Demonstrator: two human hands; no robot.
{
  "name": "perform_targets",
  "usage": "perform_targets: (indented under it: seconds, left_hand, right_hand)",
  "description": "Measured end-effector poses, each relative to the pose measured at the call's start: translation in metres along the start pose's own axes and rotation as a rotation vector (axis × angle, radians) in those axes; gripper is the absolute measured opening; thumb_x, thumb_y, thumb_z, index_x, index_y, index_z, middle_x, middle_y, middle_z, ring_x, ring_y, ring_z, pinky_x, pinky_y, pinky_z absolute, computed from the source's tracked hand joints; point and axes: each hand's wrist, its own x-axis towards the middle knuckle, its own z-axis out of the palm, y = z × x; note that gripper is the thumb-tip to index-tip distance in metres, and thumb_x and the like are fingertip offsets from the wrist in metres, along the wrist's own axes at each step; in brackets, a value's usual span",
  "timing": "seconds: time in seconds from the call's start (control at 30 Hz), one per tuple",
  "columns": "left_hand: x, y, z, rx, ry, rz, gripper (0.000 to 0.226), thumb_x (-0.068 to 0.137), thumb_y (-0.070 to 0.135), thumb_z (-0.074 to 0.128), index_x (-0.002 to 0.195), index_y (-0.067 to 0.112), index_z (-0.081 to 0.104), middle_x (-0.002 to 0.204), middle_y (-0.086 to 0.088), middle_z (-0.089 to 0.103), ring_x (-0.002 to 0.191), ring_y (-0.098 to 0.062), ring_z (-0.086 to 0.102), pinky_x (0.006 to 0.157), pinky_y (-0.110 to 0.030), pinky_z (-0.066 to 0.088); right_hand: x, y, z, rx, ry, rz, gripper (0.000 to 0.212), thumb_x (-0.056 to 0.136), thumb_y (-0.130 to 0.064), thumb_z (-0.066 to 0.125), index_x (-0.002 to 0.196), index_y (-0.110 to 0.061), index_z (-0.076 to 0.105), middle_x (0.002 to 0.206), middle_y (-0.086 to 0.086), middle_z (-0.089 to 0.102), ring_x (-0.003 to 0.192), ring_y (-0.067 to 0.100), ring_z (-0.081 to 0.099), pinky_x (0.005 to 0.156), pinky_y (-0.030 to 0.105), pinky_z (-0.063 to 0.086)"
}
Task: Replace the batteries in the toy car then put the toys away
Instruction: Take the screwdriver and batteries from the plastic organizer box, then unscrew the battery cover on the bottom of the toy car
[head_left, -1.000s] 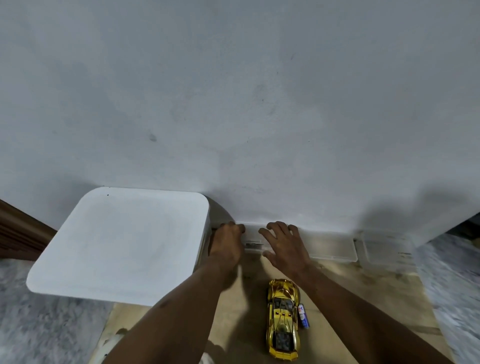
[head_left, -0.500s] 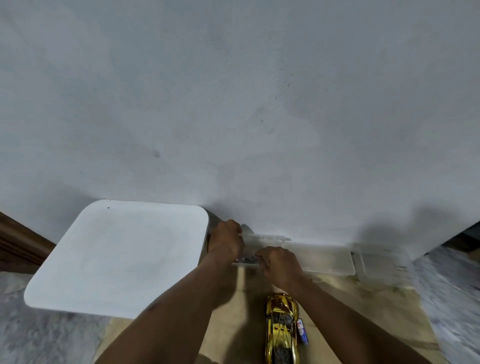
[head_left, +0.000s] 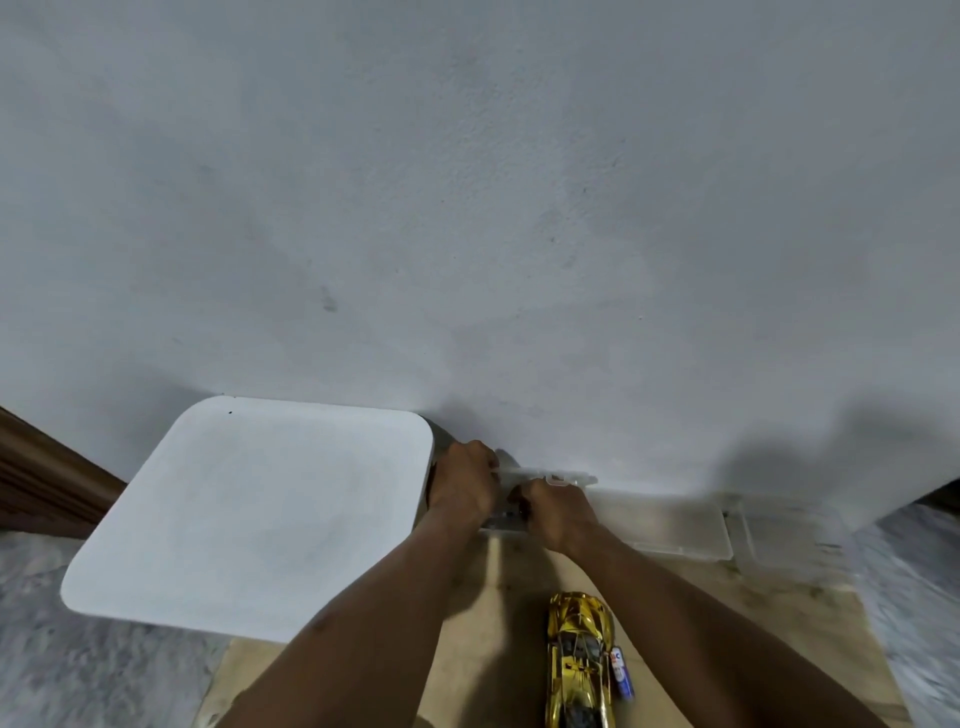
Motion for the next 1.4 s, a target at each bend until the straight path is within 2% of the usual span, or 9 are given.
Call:
perform_targets:
  seconds: [0.17, 0.3, 0.5, 0.7, 0.77, 0.87, 1.03, 1.27, 1.4]
  left_hand:
    - [-0.002, 0.001, 0.003, 0.059, 0.019, 0.002, 0.022, 0.092, 0.012, 0.065, 0.113, 0.015, 0.073, 0.107, -0.008, 0.074, 0.094, -0.025, 0.071, 0.084, -0.033, 0.060]
    - [-0.007, 0.001, 0.003, 0.075, 0.017, 0.003, 0.022, 0.091, 0.007, 0.065, 0.109, 0.014, 0.074, 0.104, -0.010, 0.074, 0.092, -0.026, 0.072, 0.084, -0.036, 0.060]
    - [-0.029, -0.010, 0.017, 0.013, 0.013, 0.026, 0.025, 0.089, 0.007, 0.066, 0.110, 0.018, 0.073, 0.108, -0.007, 0.073, 0.097, -0.024, 0.070, 0.084, -0.031, 0.059]
    - [-0.058, -0.023, 0.035, -0.105, -0.124, 0.024, 0.037, 0.091, -0.003, 0.056, 0.126, 0.004, 0.063, 0.133, -0.019, 0.059, 0.124, -0.033, 0.054, 0.101, -0.031, 0.043]
    - [-0.066, -0.023, 0.035, -0.060, -0.189, 0.035, 0.044, 0.092, 0.003, 0.058, 0.136, 0.006, 0.056, 0.142, -0.019, 0.052, 0.133, -0.033, 0.047, 0.108, -0.035, 0.038]
    - [-0.084, -0.020, 0.034, 0.198, -0.170, 0.111, 0.056, 0.092, 0.031, 0.060, 0.145, 0.021, 0.046, 0.149, -0.009, 0.044, 0.140, -0.029, 0.035, 0.115, -0.049, 0.032]
    - [-0.128, 0.008, 0.041, 0.201, -0.145, 0.231, 0.043, 0.096, 0.042, 0.051, 0.136, 0.026, 0.050, 0.134, -0.001, 0.057, 0.119, -0.021, 0.055, 0.094, -0.035, 0.048]
    - [-0.176, 0.033, 0.073, -0.025, -0.371, -0.001, 0.089, 0.073, 0.073, 0.063, 0.147, 0.031, 0.035, 0.136, -0.005, 0.048, 0.123, -0.031, 0.054, 0.099, -0.039, 0.047]
    - [-0.184, 0.034, 0.086, -0.015, -0.404, -0.026, 0.098, 0.070, 0.067, 0.070, 0.150, 0.029, 0.028, 0.139, -0.007, 0.037, 0.120, -0.034, 0.056, 0.097, -0.040, 0.050]
  right_hand:
    - [-0.028, -0.005, -0.012, 0.012, 0.021, -0.060, 0.033, 0.094, -0.007, 0.058, 0.126, -0.015, 0.058, 0.116, 0.005, 0.065, 0.095, 0.020, 0.063, 0.071, 0.025, 0.044]
    - [-0.044, 0.002, -0.008, -0.016, 0.041, -0.139, 0.053, 0.089, 0.000, 0.061, 0.135, -0.025, 0.056, 0.128, -0.003, 0.051, 0.095, 0.021, 0.064, 0.075, 0.030, 0.051]
    - [-0.084, 0.017, -0.006, -0.017, 0.003, -0.229, 0.044, 0.087, -0.007, 0.064, 0.120, -0.035, 0.058, 0.130, -0.014, 0.047, 0.079, 0.012, 0.063, 0.060, 0.017, 0.046]
    - [-0.126, 0.028, -0.016, 0.022, 0.095, -0.184, 0.026, 0.102, -0.024, 0.048, 0.125, -0.030, 0.060, 0.129, -0.014, 0.054, 0.075, 0.002, 0.054, 0.058, 0.001, 0.024]
    - [-0.137, 0.035, -0.013, 0.041, 0.134, -0.159, 0.027, 0.103, -0.025, 0.046, 0.126, -0.028, 0.061, 0.128, -0.011, 0.056, 0.085, 0.007, 0.060, 0.062, 0.002, 0.025]
    - [-0.153, 0.045, -0.010, 0.072, 0.181, -0.125, 0.027, 0.102, -0.027, 0.049, 0.126, -0.028, 0.060, 0.124, -0.011, 0.058, 0.099, 0.011, 0.061, 0.075, 0.018, 0.044]
    - [-0.174, 0.052, -0.015, 0.132, 0.305, -0.022, 0.022, 0.095, -0.024, 0.062, 0.117, -0.024, 0.064, 0.111, -0.009, 0.064, 0.088, 0.016, 0.066, 0.068, 0.026, 0.049]
    - [-0.188, 0.057, -0.026, 0.200, 0.389, 0.062, 0.025, 0.093, -0.021, 0.064, 0.117, -0.021, 0.064, 0.111, -0.004, 0.067, 0.091, 0.021, 0.067, 0.070, 0.032, 0.055]
    - [-0.194, 0.059, -0.029, 0.197, 0.424, 0.074, 0.025, 0.092, -0.019, 0.066, 0.117, -0.020, 0.065, 0.110, -0.003, 0.069, 0.090, 0.022, 0.067, 0.068, 0.026, 0.050]
